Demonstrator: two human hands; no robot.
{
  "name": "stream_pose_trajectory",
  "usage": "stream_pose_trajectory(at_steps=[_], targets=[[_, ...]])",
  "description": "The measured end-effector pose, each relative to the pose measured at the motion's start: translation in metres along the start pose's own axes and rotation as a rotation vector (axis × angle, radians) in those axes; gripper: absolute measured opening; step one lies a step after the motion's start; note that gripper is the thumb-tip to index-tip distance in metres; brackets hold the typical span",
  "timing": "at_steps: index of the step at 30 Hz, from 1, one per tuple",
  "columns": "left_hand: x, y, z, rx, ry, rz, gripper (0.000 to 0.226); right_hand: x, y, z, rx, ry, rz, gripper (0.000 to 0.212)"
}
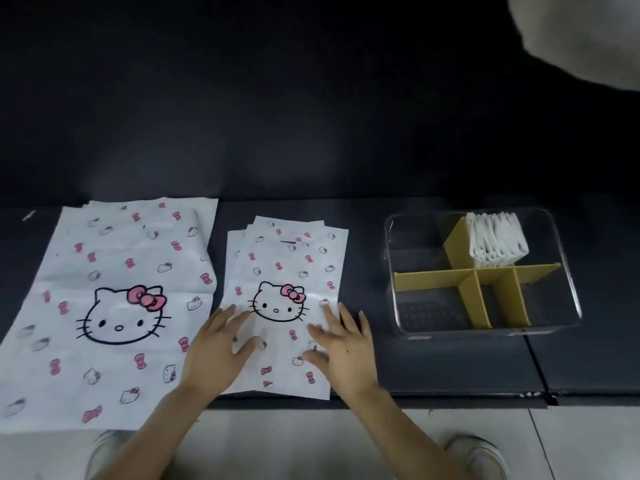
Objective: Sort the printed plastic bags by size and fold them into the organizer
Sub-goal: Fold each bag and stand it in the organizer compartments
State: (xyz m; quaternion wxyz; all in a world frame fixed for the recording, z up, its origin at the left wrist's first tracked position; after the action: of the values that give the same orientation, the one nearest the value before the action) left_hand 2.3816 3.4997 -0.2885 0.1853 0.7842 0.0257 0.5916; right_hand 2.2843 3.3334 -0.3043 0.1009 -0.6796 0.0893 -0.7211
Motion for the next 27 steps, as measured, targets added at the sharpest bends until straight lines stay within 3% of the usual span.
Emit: stream_pose_trajectory(at_steps=[3, 6, 8, 10, 13, 15, 18, 24, 27], targets=[[-0.003, -0.009, -0.007, -0.084, -0.036, -0.020, 0.072, -0.001, -0.002, -0.006, -0.006, 0.071, -0.019, 0.036], [-0.021, -0.014, -0.024, -0.204, -0.217, -0.023, 0.093, 0.009, -0.001, -0.010, -0.030, 0.189, 0.044, 0.031], [-0.026, -0.013, -0.035, -0.278, -0.311, -0.042, 0.079, 0.012, 0.003, -0.015, -0.098, 0.250, 0.168, 0.027], [-0.023, -0.015, -0.043, -0.280, -0.385, -0.085, 0.068, 0.012, 0.015, -0.023, -0.223, 0.255, 0.417, 0.023], [-0.008, -0.028, -0.044, -0.115, -0.437, -0.278, 0.061, 0.001, 0.027, -0.031, -0.442, 0.075, 0.971, 0.025], [0.002, -0.036, -0.043, -0.022, -0.405, -0.423, 0.035, -0.005, 0.025, -0.035, -0.542, -0.100, 1.147, 0.021], [0.006, -0.036, -0.035, 0.114, -0.316, -0.570, 0.005, -0.007, 0.026, -0.037, -0.605, -0.225, 1.158, 0.013], [-0.006, -0.046, -0.013, 0.347, -0.114, -0.599, 0.032, -0.006, 0.034, -0.037, -0.744, -0.080, 1.322, 0.056], [-0.014, -0.045, -0.008, 0.357, -0.091, -0.510, 0.012, -0.004, 0.033, -0.036, -0.721, -0.016, 1.281, 0.042]])
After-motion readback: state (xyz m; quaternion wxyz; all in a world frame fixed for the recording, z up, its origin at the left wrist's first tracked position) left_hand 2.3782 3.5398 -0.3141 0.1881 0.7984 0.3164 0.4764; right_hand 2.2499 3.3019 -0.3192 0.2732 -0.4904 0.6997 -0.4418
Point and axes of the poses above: each hand's wrist, its own z-axis towards the middle knuckle, its own x-axis out of the back of the hand, y = z × x, the point moved 10 cm from there along z, towards the middle knuckle, and after that the axes turned 14 degrees about x, right-handed, at the moved point
